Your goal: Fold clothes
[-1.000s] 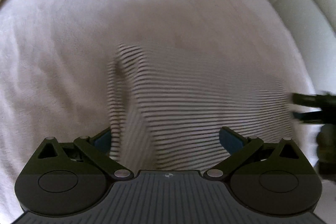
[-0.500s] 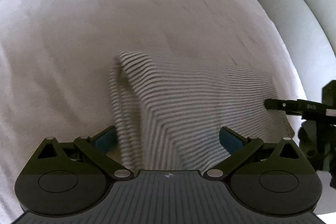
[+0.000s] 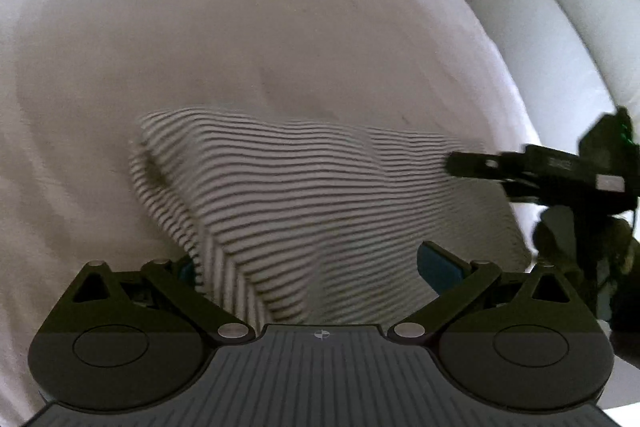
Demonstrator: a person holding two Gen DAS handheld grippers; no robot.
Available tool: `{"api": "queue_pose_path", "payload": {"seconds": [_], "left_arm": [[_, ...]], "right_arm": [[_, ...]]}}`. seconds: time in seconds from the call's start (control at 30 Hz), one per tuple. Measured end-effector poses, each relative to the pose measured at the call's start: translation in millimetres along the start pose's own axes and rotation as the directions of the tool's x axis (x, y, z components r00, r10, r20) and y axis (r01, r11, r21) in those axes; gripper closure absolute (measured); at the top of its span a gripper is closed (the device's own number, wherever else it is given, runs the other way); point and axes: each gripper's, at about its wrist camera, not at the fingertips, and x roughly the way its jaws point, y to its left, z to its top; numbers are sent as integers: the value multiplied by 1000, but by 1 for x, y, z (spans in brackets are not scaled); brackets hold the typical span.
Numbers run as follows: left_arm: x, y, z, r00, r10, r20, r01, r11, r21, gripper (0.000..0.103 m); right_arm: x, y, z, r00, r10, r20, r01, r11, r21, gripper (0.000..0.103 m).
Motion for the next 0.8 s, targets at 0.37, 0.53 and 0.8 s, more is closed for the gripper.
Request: {"api": "queue_pose_path", "payload": {"seconds": [0.37, 0.53, 0.8], "left_arm": [[-47, 13, -26, 997, -72, 29, 74, 995, -68, 0], [-76, 45, -42, 996, 26, 84, -15, 991, -134, 0], [-34, 63, -15, 999, -33, 35, 43, 945, -324, 0]], "right_arm": [[-12, 121, 82, 986, 4, 164, 69, 898, -435, 14], [-26, 64, 77, 961, -177, 213, 229, 941, -250, 6], [-47, -36, 7, 971, -196, 133, 165, 962, 216, 5]]}}
